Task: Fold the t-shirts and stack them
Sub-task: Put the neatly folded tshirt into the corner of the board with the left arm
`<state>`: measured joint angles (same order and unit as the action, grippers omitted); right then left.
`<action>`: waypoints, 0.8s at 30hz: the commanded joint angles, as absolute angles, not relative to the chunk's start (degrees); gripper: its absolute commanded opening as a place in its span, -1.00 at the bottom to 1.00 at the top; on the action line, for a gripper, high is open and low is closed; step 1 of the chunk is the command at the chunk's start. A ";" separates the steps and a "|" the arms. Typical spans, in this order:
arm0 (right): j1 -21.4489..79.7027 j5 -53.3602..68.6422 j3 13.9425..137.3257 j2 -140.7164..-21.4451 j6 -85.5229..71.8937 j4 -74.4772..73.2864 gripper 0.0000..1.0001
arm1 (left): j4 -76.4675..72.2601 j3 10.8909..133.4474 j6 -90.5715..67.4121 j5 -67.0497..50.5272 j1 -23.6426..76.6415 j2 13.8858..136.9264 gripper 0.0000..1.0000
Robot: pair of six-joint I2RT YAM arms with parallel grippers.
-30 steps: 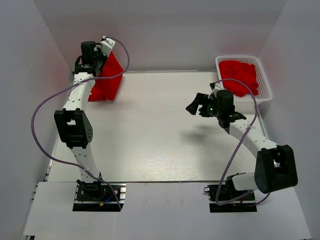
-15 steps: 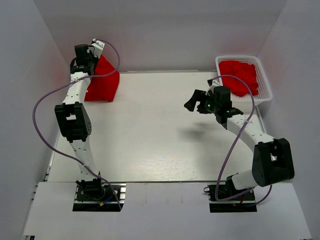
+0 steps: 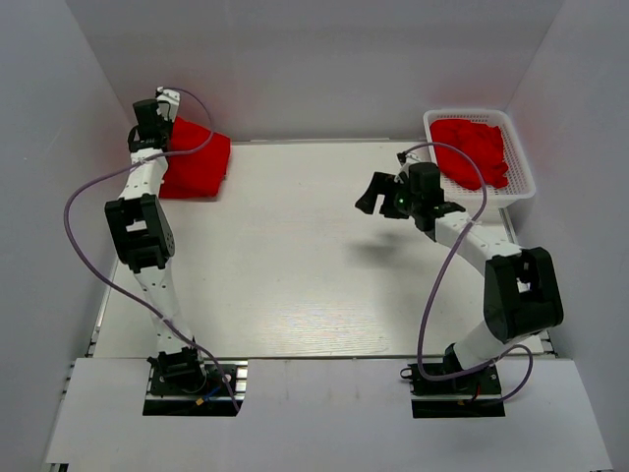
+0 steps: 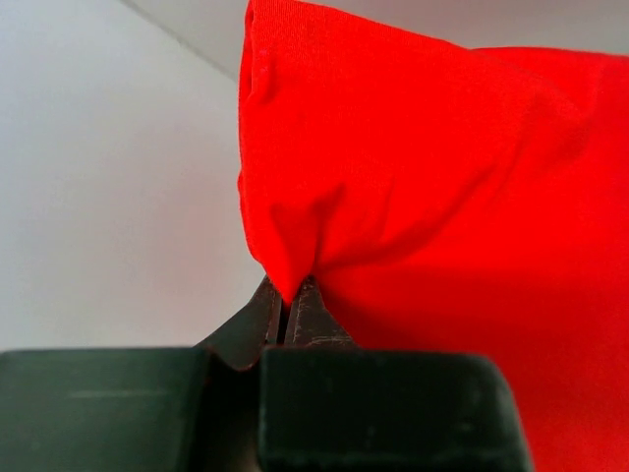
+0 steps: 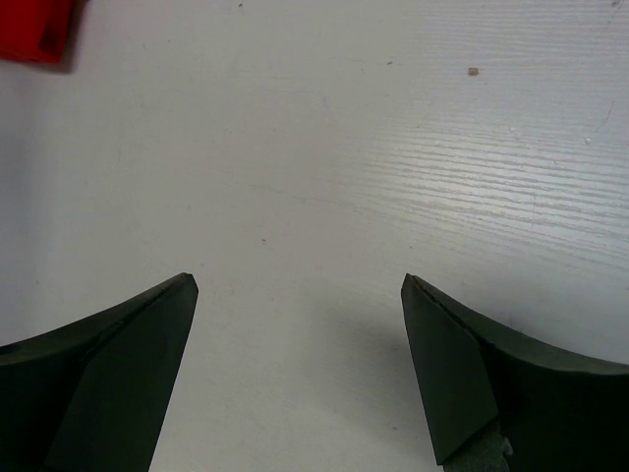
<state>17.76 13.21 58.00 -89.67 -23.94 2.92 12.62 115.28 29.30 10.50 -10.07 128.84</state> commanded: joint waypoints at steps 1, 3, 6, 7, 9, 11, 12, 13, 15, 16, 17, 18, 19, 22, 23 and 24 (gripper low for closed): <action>18.19 12.92 61.70 -91.14 -23.56 3.08 0.81 | 7.48 117.33 28.74 14.41 -11.51 129.54 -1.00; 18.37 13.01 62.40 -92.11 -23.64 2.64 0.81 | 6.33 117.33 28.74 15.81 -11.51 131.21 -1.00; 18.54 13.01 63.80 -93.16 -23.64 2.11 0.81 | 5.19 117.33 28.74 18.01 -12.13 132.97 -1.00; 18.54 13.09 64.16 -94.03 -23.73 2.02 0.81 | 4.40 117.86 28.04 19.06 -12.65 133.50 -1.00; 18.72 12.92 64.69 -94.48 -23.47 1.85 0.81 | 3.78 118.91 27.51 21.70 -12.66 134.38 -0.95; 18.72 12.66 64.86 -95.10 -23.47 1.58 0.81 | 6.83 121.10 26.02 23.20 -12.66 135.79 0.13; 18.72 12.66 65.12 -95.62 -23.47 1.41 0.81 | 6.86 121.72 25.32 23.20 -12.66 135.79 0.99; 18.89 12.74 65.13 -95.54 -23.29 1.15 0.81 | 6.86 121.73 24.62 23.20 -12.66 135.27 1.00; 19.16 13.01 65.56 -95.45 -23.29 0.97 0.81 | 7.38 121.73 23.22 21.88 -12.66 134.13 1.00; 19.42 13.09 65.39 -95.28 -23.03 0.79 0.81 | 7.99 121.21 23.20 21.36 -12.66 132.82 1.00; 19.42 12.83 65.22 -94.32 -23.03 0.70 0.81 | 8.69 121.20 23.20 19.62 -12.66 132.11 1.00; 19.68 12.75 64.78 -94.05 -22.85 0.70 0.81 | 8.70 120.59 21.29 18.99 -12.66 131.23 1.00; 19.77 12.83 64.43 -93.61 -22.76 0.70 0.81 | 9.66 120.59 20.57 18.03 -12.66 129.39 1.00; 20.21 12.66 63.55 -91.67 -22.15 0.27 0.81 | 10.90 117.61 18.46 13.11 -11.34 126.13 1.00; 20.13 12.74 63.28 -90.54 -22.06 0.09 0.81 | 11.59 116.47 18.46 11.79 -11.34 123.34 1.00; 20.21 12.57 62.93 -89.92 -21.54 0.09 0.81 | 12.73 114.19 17.06 9.86 -11.34 121.83 1.00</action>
<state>19.70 13.15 62.89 -94.37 -23.27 -0.32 10.70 116.51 20.71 15.79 -12.21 132.90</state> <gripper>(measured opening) 0.904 0.992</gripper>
